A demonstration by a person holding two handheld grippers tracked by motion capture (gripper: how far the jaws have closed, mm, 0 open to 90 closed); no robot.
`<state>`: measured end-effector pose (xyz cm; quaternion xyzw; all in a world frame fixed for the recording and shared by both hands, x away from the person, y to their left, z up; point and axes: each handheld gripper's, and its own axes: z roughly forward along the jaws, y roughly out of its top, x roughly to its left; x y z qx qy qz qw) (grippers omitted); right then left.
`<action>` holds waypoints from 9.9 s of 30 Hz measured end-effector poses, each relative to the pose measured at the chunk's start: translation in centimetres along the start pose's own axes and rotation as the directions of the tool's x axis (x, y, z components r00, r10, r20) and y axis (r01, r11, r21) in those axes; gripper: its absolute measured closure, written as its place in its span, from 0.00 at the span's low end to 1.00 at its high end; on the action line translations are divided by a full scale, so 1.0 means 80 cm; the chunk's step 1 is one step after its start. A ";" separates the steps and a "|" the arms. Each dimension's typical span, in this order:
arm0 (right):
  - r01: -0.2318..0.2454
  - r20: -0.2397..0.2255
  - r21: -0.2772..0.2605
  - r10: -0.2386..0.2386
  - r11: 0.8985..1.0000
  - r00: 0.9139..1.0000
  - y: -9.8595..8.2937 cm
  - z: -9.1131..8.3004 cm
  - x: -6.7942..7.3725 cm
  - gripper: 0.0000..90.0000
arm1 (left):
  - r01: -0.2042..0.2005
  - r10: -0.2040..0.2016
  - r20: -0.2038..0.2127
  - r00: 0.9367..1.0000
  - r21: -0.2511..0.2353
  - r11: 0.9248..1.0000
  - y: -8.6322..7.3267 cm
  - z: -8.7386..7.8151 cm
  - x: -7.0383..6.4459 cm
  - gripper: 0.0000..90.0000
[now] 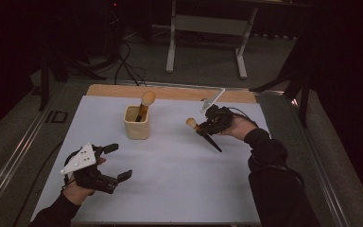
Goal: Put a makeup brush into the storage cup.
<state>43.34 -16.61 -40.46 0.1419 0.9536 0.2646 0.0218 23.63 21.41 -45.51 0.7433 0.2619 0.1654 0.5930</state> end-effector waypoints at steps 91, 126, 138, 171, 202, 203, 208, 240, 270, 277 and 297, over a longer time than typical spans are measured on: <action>-0.043 0.018 -0.657 0.072 0.752 0.997 0.184 -0.040 0.036 0.79 | 0.010 -0.009 0.013 1.000 -0.031 0.999 -0.002 -0.008 -0.001 0.02; -0.093 -0.002 -0.734 0.135 0.673 0.991 0.216 0.010 0.021 0.79 | 0.009 -0.008 0.022 1.000 -0.039 0.999 -0.002 -0.012 -0.002 0.02; -0.124 -0.009 -0.727 0.171 0.675 0.985 0.216 0.027 0.014 0.79 | 0.016 -0.015 0.023 1.000 -0.042 0.999 -0.003 -0.013 -0.001 0.02; -0.094 0.024 -0.646 0.144 0.758 0.989 0.219 0.037 0.026 0.11 | 0.012 -0.011 0.032 0.999 -0.038 0.999 -0.003 -0.012 -0.002 0.02; -0.102 0.096 -0.660 0.218 0.745 0.971 0.131 -0.048 0.020 0.11 | 0.016 -0.015 0.030 0.999 -0.032 0.999 -0.003 -0.010 -0.002 0.02; -0.104 0.094 -0.663 0.221 0.741 0.971 0.126 -0.050 0.020 0.11 | 0.016 -0.015 0.030 0.999 -0.032 0.999 -0.003 -0.010 -0.002 0.02; -0.109 0.095 -0.670 0.230 0.735 0.969 0.104 -0.054 0.022 0.11 | 0.015 -0.014 0.032 0.999 -0.033 0.999 -0.003 -0.009 -0.002 0.02; -0.142 0.118 -0.678 0.297 0.722 0.948 -0.028 -0.047 0.039 0.11 | 0.015 -0.014 0.035 0.999 -0.027 1.000 -0.003 -0.008 0.000 0.02; -0.188 0.064 -0.690 0.317 0.699 0.946 -0.108 -0.008 0.085 0.11 | 0.016 -0.015 0.039 0.999 -0.028 0.999 -0.003 -0.008 0.000 0.02; -0.199 0.069 -0.681 0.331 0.705 0.941 -0.124 -0.001 0.093 0.11 | 0.014 -0.013 0.038 0.999 -0.027 1.000 -0.003 -0.009 -0.001 0.02; -0.194 0.112 -0.663 0.351 0.723 0.930 -0.152 0.011 0.103 0.11 | 0.010 -0.009 0.042 0.999 -0.020 1.000 -0.004 -0.007 -0.001 0.02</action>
